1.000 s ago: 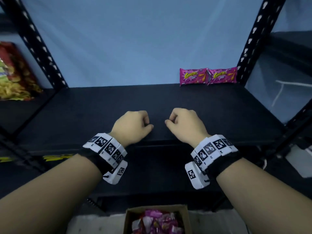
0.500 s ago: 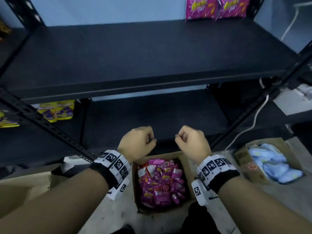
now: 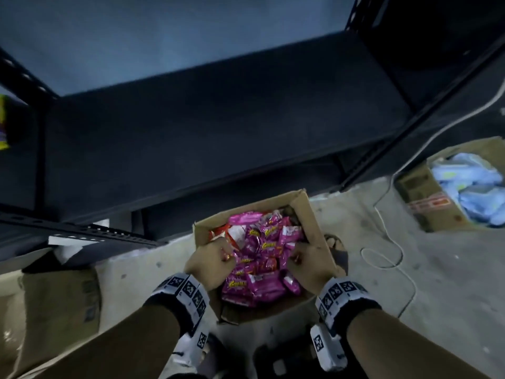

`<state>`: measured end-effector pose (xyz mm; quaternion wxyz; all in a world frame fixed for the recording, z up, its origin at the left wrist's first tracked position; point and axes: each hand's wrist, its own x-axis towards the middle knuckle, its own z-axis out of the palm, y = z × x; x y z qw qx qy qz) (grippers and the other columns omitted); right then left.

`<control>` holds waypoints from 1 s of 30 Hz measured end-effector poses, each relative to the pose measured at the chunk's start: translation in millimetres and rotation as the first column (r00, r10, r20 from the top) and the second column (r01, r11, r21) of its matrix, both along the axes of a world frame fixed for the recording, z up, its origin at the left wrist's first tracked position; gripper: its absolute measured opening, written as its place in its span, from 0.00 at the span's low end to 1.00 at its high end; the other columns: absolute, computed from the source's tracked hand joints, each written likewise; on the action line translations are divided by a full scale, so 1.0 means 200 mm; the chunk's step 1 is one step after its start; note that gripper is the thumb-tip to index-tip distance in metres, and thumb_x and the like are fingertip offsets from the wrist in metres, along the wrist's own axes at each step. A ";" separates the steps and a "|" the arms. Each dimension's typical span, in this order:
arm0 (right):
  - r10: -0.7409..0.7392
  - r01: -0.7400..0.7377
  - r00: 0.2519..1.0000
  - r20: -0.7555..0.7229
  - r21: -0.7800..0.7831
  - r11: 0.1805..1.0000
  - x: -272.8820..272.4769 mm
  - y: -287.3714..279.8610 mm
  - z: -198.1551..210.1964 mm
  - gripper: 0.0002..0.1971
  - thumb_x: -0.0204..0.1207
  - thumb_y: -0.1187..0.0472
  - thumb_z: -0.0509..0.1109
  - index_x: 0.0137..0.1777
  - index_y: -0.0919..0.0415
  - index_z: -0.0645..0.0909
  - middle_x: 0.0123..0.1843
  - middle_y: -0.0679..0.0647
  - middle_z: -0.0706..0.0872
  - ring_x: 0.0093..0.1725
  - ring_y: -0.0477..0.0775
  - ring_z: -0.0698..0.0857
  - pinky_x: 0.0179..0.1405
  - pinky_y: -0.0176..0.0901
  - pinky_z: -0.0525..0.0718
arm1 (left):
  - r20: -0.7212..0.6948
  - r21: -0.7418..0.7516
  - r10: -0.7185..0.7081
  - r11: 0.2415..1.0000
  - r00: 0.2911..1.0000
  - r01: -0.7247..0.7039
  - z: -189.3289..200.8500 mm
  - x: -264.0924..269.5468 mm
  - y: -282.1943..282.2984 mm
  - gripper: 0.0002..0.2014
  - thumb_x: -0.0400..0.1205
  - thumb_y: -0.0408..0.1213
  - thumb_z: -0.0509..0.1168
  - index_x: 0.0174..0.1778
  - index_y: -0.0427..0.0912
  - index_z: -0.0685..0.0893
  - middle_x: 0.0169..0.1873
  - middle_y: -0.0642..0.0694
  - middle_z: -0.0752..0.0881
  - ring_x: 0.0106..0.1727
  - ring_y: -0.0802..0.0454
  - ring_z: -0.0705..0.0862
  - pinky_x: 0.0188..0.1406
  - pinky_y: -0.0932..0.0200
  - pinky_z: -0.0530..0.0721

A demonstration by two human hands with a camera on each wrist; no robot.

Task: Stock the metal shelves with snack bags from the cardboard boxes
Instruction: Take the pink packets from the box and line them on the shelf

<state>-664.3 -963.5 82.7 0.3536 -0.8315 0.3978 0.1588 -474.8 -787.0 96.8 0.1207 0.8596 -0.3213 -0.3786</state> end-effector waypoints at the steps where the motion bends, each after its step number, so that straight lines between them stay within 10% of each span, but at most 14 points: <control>1: -0.004 0.004 1.000 -0.025 0.006 1.000 0.01 0.00 -0.10 0.05 0.81 0.52 0.71 0.43 0.47 0.81 0.39 0.40 0.84 0.41 0.43 0.83 0.49 0.42 0.84 | -0.006 0.018 0.000 1.000 1.000 0.000 -0.13 0.01 0.02 0.05 0.81 0.48 0.67 0.42 0.57 0.76 0.34 0.56 0.84 0.35 0.61 0.82 0.38 0.57 0.81; 7: -0.079 0.109 0.988 -0.129 0.245 0.963 0.12 0.01 -0.76 0.31 0.76 0.52 0.78 0.77 0.49 0.70 0.67 0.51 0.84 0.52 0.48 0.85 0.41 0.30 0.80 | 0.019 0.157 0.112 0.981 0.994 -0.113 -0.66 0.02 0.03 0.29 0.77 0.45 0.75 0.72 0.50 0.73 0.67 0.45 0.76 0.65 0.42 0.82 0.65 0.45 0.86; 15: 0.008 0.035 0.972 -0.234 0.177 0.984 0.26 -0.02 -1.30 0.45 0.75 0.60 0.79 0.88 0.52 0.58 0.85 0.55 0.67 0.84 0.63 0.68 0.82 0.61 0.73 | 0.054 0.205 0.155 0.965 0.986 -0.163 -1.17 0.05 0.03 0.45 0.76 0.57 0.76 0.85 0.48 0.62 0.80 0.40 0.69 0.79 0.36 0.72 0.79 0.38 0.74; 23: 0.091 -0.085 0.987 -0.129 0.053 0.995 0.35 -0.02 -1.44 0.24 0.78 0.52 0.79 0.70 0.52 0.77 0.63 0.49 0.81 0.72 0.59 0.76 0.75 0.58 0.79 | 0.109 0.169 0.121 0.976 0.987 -0.139 -1.30 0.04 0.02 0.41 0.77 0.50 0.77 0.83 0.46 0.65 0.77 0.40 0.68 0.79 0.38 0.69 0.79 0.42 0.72; 30: 0.105 -0.097 0.989 -0.103 0.080 0.992 0.33 -0.02 -1.21 0.06 0.83 0.50 0.73 0.52 0.51 0.81 0.47 0.50 0.84 0.59 0.54 0.83 0.63 0.55 0.87 | 0.074 -0.029 0.279 0.960 0.957 -0.278 -1.02 0.02 -0.01 0.29 0.77 0.49 0.76 0.69 0.45 0.70 0.60 0.48 0.83 0.59 0.49 0.83 0.58 0.52 0.83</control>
